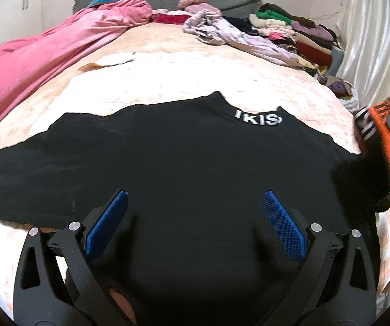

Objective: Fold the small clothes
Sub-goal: 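Fold the held sleeve across the sweatshirt body with the right gripper, release, then grasp the folded orange cuff with the left gripper and straighten it flat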

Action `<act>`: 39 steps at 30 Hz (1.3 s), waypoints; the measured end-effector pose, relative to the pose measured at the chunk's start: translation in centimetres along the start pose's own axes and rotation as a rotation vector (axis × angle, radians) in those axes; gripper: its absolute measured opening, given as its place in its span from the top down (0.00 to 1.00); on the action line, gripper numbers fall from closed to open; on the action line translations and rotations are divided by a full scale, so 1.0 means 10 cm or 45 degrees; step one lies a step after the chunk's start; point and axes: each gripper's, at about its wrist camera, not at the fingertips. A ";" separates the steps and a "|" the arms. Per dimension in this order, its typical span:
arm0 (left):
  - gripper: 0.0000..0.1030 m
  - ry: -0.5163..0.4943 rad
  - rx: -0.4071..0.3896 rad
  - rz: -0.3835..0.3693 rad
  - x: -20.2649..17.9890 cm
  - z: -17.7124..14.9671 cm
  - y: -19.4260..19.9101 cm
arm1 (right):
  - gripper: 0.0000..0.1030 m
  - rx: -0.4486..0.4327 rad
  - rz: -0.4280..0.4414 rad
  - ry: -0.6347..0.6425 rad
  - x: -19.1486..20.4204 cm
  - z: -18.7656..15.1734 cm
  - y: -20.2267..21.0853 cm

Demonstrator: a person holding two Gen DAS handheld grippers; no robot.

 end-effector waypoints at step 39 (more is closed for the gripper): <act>0.93 0.083 0.200 -0.369 -0.52 -0.08 -0.42 | 0.50 -0.042 -0.325 0.176 -0.33 -0.45 0.07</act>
Point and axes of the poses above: each gripper's, at about its wrist camera, not at the fingertips, and y roughly against the way its jaws point, x to its left, z to its top
